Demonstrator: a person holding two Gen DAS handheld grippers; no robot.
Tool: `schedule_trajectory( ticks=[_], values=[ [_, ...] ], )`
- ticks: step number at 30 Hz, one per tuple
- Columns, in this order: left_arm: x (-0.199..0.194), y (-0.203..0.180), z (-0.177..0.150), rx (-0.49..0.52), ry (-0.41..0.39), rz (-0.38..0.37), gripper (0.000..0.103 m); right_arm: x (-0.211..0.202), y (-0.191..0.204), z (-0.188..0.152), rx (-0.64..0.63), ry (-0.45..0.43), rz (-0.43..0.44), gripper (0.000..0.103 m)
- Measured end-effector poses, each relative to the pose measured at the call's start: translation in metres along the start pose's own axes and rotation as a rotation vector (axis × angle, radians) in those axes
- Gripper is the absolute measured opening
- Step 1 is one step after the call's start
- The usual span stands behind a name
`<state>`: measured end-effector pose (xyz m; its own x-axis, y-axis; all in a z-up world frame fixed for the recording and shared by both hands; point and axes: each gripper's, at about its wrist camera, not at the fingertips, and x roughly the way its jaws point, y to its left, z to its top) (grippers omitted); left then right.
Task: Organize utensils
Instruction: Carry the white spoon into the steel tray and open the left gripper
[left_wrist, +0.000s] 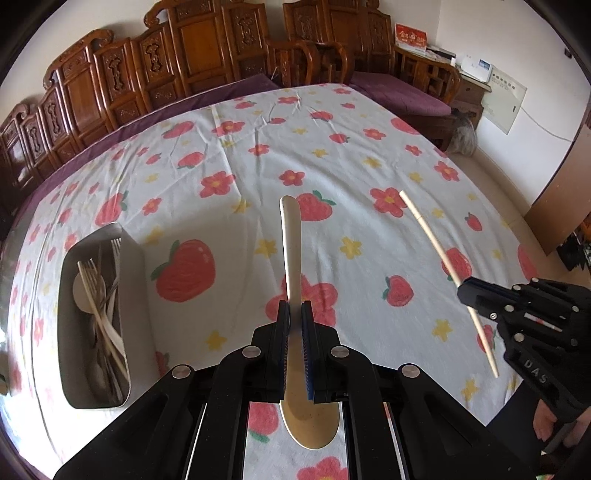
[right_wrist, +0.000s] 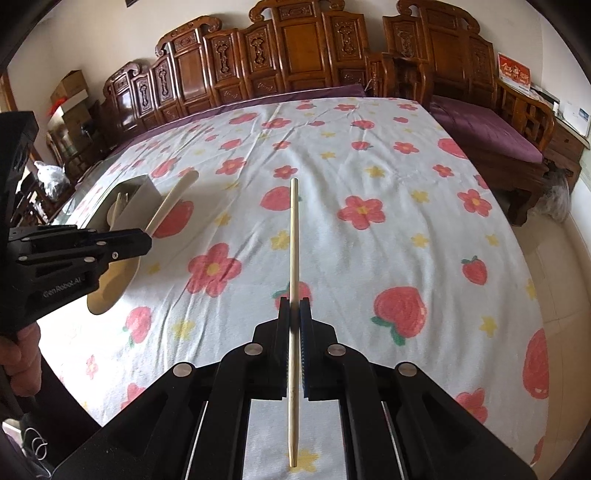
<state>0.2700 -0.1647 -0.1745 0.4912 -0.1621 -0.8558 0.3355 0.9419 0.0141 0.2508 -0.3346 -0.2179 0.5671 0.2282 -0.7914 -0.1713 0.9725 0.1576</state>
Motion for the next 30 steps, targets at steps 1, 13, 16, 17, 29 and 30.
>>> schedule_trajectory(
  ticks=[1, 13, 16, 17, 29, 30],
  values=[
    [-0.002, 0.002, -0.001, -0.004, -0.001, -0.001, 0.006, 0.0, 0.003, 0.0, -0.007, -0.001, 0.003, 0.006],
    [-0.024, 0.036, -0.014, -0.055, -0.023, 0.004, 0.006, -0.01, 0.04, 0.001, -0.079, -0.017, 0.054, 0.006],
    [-0.03, 0.047, -0.017, -0.068, -0.031, 0.009, 0.006, -0.014, 0.049, 0.004, -0.09, -0.029, 0.064, 0.006],
    [-0.032, 0.052, -0.018, -0.076, -0.033, 0.009, 0.006, -0.017, 0.052, 0.006, -0.092, -0.037, 0.067, 0.006],
    [-0.052, 0.108, -0.025, -0.147, -0.08, 0.041, 0.006, -0.017, 0.104, 0.034, -0.163, -0.06, 0.109, 0.006],
    [-0.053, 0.114, -0.026, -0.154, -0.083, 0.045, 0.006, -0.017, 0.107, 0.037, -0.164, -0.062, 0.108, 0.006]
  ],
)
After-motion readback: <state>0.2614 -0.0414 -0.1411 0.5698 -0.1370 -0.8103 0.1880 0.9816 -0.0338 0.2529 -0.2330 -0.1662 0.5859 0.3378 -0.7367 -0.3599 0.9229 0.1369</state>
